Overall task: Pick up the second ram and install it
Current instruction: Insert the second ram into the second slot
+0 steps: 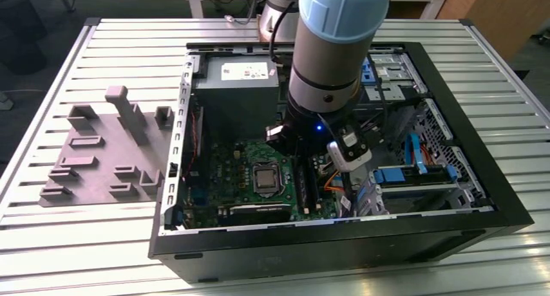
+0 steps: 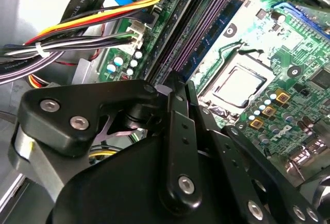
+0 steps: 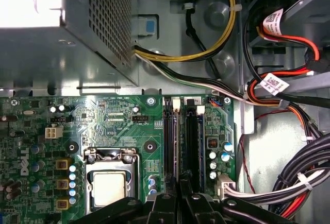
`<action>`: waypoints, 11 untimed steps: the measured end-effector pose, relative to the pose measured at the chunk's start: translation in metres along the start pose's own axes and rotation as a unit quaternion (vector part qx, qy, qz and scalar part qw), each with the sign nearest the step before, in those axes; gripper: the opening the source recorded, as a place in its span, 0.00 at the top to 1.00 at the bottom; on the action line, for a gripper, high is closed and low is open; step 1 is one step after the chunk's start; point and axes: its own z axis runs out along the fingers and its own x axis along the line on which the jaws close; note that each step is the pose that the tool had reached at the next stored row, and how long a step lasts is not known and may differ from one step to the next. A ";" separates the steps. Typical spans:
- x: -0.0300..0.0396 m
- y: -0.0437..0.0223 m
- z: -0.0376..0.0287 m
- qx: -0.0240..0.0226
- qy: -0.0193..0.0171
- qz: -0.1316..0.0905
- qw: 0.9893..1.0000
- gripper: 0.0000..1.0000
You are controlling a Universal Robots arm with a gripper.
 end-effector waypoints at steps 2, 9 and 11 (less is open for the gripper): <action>-0.0005 -0.0001 0.0001 0.000 0.000 0.001 1.000 0.86; -0.0010 -0.0006 0.0026 0.000 0.000 0.002 1.000 0.86; -0.0010 -0.0008 0.0035 0.000 0.000 0.002 1.000 0.86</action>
